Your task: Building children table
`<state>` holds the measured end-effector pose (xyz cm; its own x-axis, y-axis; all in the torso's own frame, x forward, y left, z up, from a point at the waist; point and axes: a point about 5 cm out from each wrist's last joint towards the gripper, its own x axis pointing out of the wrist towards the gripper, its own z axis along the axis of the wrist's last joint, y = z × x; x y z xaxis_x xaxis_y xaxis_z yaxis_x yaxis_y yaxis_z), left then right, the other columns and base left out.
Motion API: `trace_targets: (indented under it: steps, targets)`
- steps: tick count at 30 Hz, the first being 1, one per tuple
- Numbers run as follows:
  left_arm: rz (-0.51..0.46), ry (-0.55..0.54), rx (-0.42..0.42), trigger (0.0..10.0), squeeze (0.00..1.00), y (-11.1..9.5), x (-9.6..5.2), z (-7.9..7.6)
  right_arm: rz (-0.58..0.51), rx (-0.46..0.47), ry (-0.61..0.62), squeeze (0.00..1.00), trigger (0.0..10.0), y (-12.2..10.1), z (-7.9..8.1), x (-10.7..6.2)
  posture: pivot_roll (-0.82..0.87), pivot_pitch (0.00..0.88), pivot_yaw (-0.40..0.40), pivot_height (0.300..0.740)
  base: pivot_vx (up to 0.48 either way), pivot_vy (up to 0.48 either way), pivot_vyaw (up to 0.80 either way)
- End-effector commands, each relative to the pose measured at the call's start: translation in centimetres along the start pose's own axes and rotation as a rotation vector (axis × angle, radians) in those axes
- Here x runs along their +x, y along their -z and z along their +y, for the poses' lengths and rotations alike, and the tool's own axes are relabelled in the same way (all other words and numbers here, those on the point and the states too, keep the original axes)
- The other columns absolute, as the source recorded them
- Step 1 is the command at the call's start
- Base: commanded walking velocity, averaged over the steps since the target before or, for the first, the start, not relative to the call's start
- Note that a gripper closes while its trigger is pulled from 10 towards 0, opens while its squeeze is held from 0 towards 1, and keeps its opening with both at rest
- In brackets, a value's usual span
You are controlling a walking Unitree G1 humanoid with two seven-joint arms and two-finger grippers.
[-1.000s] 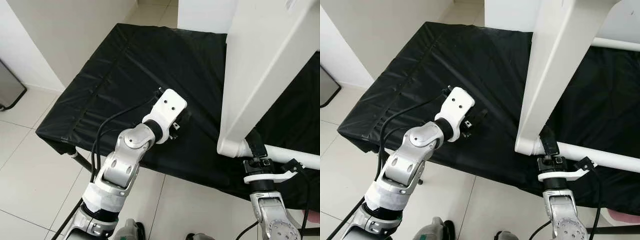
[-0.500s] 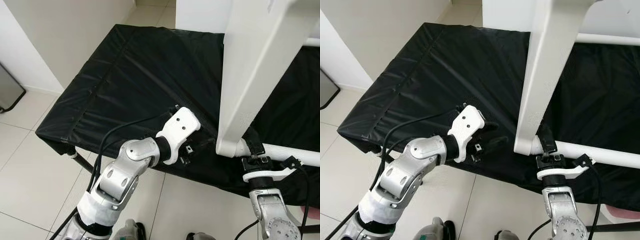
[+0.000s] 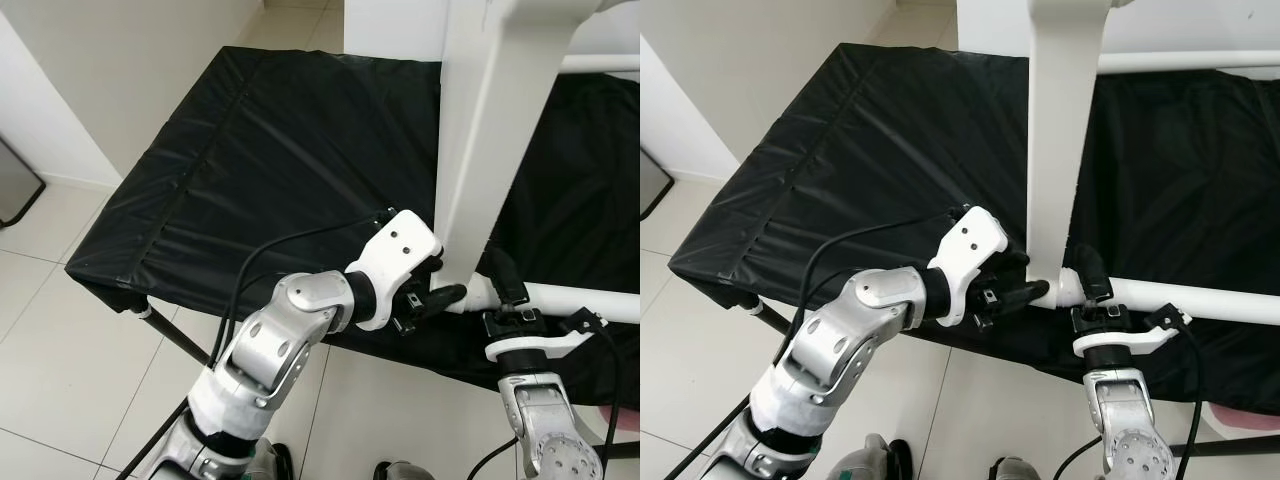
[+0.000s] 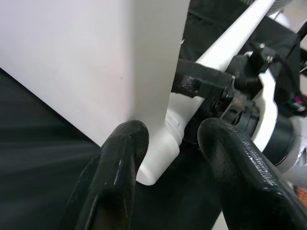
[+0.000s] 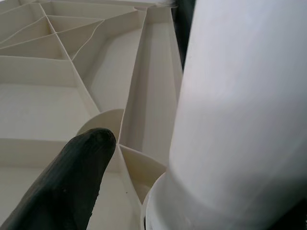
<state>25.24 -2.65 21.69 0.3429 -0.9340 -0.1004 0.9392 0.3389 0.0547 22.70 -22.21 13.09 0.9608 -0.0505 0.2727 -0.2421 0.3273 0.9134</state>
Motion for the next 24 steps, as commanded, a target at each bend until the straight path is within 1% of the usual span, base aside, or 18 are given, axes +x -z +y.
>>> trace_targets:
  steps: [1, 2, 4, 5, 6, 12, 15, 17, 19, 22, 24]
  targets:
    - [0.048, -0.141, -0.025, 10.0, 0.00, 0.4, 0.3, 1.0, -0.020, 0.062, 0.028, 0.65, 10.0, 0.9, -0.3, -0.9, -0.09, 0.172, 0.100, 0.740, 0.000, 0.000, 0.00]
    - [0.056, -0.159, -0.034, 10.0, 0.00, 0.3, 0.4, 1.3, -0.024, 0.065, 0.032, 0.53, 10.0, 0.8, -0.3, -0.9, -0.09, 0.172, 0.100, 0.740, 0.000, 0.000, 0.00]
    - [0.061, -0.170, -0.039, 10.0, 0.00, 0.3, 0.4, 1.4, -0.026, 0.068, 0.033, 0.53, 10.0, 0.8, -0.4, -1.0, -0.09, 0.172, 0.100, 0.740, 0.000, 0.000, 0.00]
    - [0.064, -0.180, -0.036, 10.0, 0.00, 0.1, 0.4, 1.6, -0.031, 0.072, 0.036, 0.11, 10.0, 0.7, -0.4, -1.0, -0.09, 0.174, 0.103, 0.740, 0.000, 0.000, 0.00]
    - [0.064, -0.192, -0.032, 10.0, 0.00, 0.0, 0.5, 1.8, -0.034, 0.074, 0.039, 0.00, 10.0, 0.7, -0.5, -1.0, -0.09, 0.174, 0.103, 0.740, 0.000, 0.000, 0.00]
    - [0.062, -0.205, -0.031, 10.0, 0.00, -0.3, 0.6, 2.0, -0.035, 0.075, 0.039, 0.00, 10.0, 0.8, -0.5, -1.1, -0.09, 0.173, 0.105, 0.740, 0.000, 0.000, 0.00]
    - [0.072, -0.276, -0.018, 10.0, 0.00, -0.8, 0.9, 3.0, -0.021, 0.080, 0.036, 0.00, 10.0, 1.1, -0.5, -1.1, -0.09, 0.173, 0.105, 0.740, 0.000, 0.000, 0.00]
    - [0.072, -0.276, -0.018, 10.0, 0.00, -0.8, 0.9, 3.0, -0.021, 0.080, 0.036, 0.00, 10.0, 1.1, -0.5, -1.1, -0.09, 0.173, 0.105, 0.740, 0.000, 0.000, 0.00]
    - [0.082, -0.327, -0.020, 10.0, 0.00, -1.1, 1.1, 3.6, -0.022, 0.082, 0.038, 0.00, 10.0, 1.1, -0.6, -1.2, -0.09, 0.181, 0.105, 0.740, 0.000, 0.000, 0.00]
    - [0.081, -0.340, -0.020, 10.0, 0.00, -1.2, 1.2, 3.7, -0.023, 0.085, 0.037, 0.00, 10.0, 1.0, -0.6, -1.2, -0.09, 0.181, 0.105, 0.740, 0.000, 0.000, 0.00]
    - [0.063, -0.348, -0.035, 10.0, 0.00, -1.7, 1.4, 3.8, -0.025, 0.083, 0.037, 0.00, 10.0, 0.9, -0.7, -1.3, -0.09, 0.181, 0.105, 0.740, 0.000, 0.000, 0.00]
